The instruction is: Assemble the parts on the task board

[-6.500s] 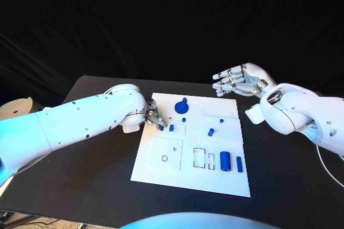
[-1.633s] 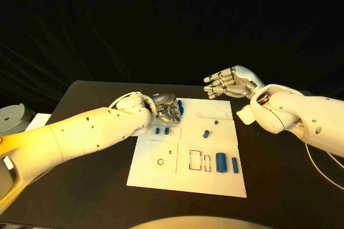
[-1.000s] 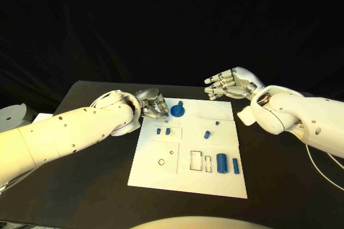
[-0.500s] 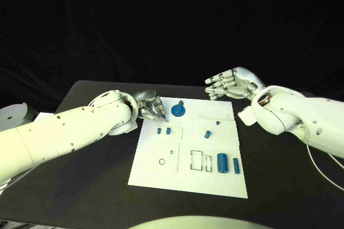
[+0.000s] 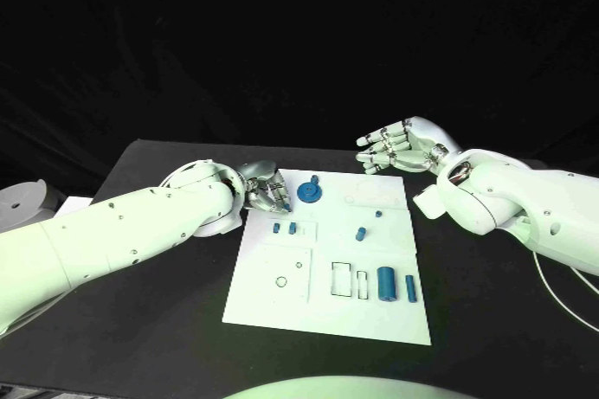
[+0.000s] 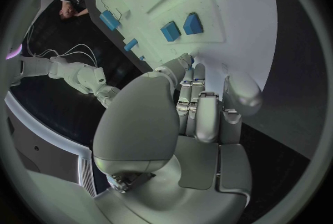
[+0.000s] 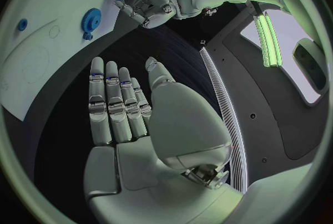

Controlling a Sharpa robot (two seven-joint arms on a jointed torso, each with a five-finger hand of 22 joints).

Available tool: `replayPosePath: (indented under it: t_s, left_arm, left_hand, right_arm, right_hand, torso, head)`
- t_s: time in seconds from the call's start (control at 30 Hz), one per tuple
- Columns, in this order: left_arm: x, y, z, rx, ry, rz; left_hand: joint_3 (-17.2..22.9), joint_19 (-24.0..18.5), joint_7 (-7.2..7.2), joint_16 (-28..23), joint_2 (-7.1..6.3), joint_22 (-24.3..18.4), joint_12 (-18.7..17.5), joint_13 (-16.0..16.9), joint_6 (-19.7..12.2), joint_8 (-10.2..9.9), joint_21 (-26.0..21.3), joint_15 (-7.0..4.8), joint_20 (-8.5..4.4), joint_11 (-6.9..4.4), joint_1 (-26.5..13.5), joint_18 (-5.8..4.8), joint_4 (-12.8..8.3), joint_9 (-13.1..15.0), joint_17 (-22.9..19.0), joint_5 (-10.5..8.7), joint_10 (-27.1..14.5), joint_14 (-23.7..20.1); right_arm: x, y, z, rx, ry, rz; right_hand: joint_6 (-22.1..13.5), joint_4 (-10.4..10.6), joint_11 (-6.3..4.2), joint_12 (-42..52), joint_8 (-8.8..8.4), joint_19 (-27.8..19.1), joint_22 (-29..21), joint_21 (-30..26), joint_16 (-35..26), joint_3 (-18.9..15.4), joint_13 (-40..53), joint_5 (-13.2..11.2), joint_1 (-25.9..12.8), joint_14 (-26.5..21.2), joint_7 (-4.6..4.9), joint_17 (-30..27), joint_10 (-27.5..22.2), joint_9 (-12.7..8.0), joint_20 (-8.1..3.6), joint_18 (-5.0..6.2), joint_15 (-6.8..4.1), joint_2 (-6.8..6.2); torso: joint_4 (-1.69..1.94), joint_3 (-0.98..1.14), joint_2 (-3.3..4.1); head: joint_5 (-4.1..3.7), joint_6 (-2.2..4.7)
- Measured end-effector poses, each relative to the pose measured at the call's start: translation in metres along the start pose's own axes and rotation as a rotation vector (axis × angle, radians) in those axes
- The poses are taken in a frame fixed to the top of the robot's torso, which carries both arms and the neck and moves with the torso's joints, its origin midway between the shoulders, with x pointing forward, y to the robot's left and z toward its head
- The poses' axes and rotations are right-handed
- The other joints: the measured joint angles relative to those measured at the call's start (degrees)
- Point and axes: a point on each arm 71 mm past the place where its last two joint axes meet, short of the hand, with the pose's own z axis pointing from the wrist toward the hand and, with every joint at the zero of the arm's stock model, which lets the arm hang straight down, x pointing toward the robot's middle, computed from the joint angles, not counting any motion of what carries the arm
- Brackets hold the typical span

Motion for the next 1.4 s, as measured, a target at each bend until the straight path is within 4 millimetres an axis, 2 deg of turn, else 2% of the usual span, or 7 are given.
replayPosePath:
  t_s: [0.83,1.4]
  left_arm:
    - [0.0052,-0.0030,0.0074,-0.010,0.005,0.042]
    - [0.0080,-0.0057,0.0089,-0.004,0.008,0.058]
  left_hand:
    - [0.00,0.00,-0.41,0.00,0.01,-0.01,-0.30,0.04,0.40,0.00,0.00,0.00,0.00,-0.20,-0.58,0.00,0.00,-0.01,-0.23,-0.32,0.62,0.00]
    - [0.19,0.00,-0.20,0.00,0.01,-0.02,-0.30,0.09,0.61,-0.04,0.00,0.00,0.00,-0.20,-0.58,0.00,-0.20,0.05,-0.23,-0.33,0.62,0.00]
  right_arm:
    - [0.0009,0.0008,0.0000,-0.002,0.003,0.001]
    - [0.0011,0.0009,-0.0001,-0.003,0.004,0.001]
  right_hand:
    - [0.00,0.00,0.00,0.00,0.00,0.00,0.00,0.00,0.00,0.00,0.00,0.00,0.00,0.00,0.00,-0.05,0.00,0.00,0.00,0.00,0.00,0.00]
    - [0.00,0.00,0.00,0.00,0.00,0.00,0.00,0.00,0.00,0.00,0.00,0.00,0.00,0.00,0.00,-0.04,0.00,0.00,0.00,0.00,0.00,0.00]
  torso:
    - [0.04,-0.03,0.00]
    - [0.03,-0.03,-0.02]
  head:
    - [-0.11,-0.17]
    - [-0.20,-0.30]
